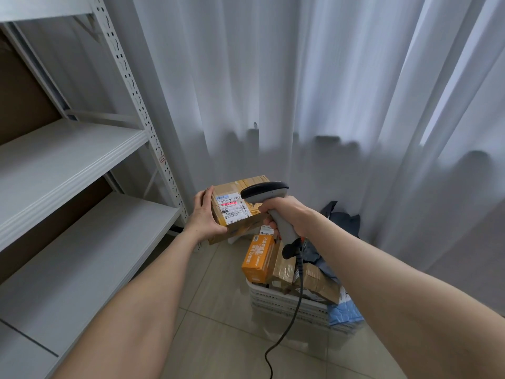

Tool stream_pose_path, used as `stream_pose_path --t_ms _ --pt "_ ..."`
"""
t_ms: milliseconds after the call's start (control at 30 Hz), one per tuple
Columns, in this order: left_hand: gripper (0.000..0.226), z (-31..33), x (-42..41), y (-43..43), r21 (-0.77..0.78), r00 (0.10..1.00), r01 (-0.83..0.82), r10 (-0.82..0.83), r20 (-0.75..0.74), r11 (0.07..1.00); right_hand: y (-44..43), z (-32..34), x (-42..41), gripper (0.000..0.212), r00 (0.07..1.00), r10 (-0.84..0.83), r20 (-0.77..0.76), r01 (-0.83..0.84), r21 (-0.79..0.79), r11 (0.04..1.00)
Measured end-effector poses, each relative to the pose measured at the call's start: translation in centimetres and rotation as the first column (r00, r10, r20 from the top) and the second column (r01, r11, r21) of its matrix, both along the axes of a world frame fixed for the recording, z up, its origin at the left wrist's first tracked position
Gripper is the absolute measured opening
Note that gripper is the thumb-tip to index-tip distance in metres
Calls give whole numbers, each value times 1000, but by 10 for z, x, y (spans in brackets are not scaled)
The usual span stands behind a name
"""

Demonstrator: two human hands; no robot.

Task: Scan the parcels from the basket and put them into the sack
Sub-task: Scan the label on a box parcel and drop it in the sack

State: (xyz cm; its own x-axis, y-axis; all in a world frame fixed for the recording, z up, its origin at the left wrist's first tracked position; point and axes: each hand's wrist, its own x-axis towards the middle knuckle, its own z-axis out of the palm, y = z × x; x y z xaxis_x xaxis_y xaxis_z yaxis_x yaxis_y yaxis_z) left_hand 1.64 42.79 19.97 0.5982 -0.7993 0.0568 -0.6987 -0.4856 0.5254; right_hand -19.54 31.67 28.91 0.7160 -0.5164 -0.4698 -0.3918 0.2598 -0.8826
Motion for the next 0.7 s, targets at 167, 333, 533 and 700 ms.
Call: stream_pose_path --t_ms 167,333,533,700 --pt "125 1 3 1 -6 1000 -2 2 -16 1000 0 -2 2 15 1000 -3 1 3 1 1000" --pt "123 0 5 2 -5 1000 -5 4 -23 1000 -1 0 4 15 1000 14 -13 -14 11 1000" --pt "122 -2 9 6 -10 1000 -10 10 -21 1000 4 5 11 13 999 23 -39 -23 -17 1000" --pt "121 -2 12 11 -12 1000 -4 4 -28 1000 10 7 14 11 999 6 -42 -8 -37 999"
